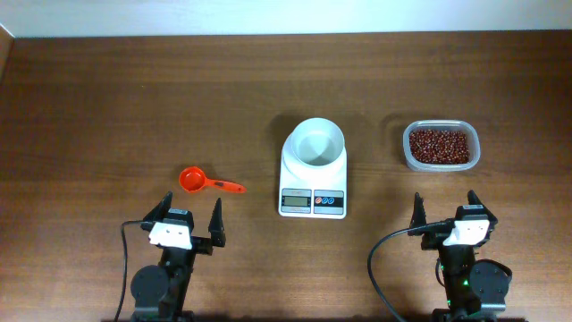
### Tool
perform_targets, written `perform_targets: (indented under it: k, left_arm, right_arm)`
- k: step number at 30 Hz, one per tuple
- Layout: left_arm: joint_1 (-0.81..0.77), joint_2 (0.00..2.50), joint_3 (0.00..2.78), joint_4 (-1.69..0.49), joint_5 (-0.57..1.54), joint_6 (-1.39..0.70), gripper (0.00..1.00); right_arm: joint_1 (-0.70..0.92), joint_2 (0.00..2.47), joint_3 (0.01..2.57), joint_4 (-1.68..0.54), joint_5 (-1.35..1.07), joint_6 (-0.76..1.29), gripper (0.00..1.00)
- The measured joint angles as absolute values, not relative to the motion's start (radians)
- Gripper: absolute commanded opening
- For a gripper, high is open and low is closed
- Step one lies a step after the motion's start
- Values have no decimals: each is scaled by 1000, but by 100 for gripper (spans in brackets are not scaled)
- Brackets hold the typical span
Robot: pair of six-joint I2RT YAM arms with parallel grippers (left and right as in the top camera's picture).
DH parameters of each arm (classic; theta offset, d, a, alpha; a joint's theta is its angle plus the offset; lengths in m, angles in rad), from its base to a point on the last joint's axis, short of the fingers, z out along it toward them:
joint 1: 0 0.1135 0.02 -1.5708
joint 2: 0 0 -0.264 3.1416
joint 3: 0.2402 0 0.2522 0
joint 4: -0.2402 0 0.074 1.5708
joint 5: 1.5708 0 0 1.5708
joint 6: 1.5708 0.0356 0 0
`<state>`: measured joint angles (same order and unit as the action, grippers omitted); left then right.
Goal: Scoop and weigh 50g on scale
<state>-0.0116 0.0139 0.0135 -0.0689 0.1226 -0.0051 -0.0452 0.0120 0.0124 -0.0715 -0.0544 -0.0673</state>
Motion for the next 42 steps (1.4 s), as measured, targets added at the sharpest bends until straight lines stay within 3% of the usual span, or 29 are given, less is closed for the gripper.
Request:
perform_targets:
  k: [36,42]
  left_arm:
    - [-12,14,14,-64,89,-5,99]
    - [-12,15,10,102,36,-5,99]
  right_arm:
    - [-45,12,12,-72,-54,-67,99]
    - [-45,12,12,-72,-54,-68,99]
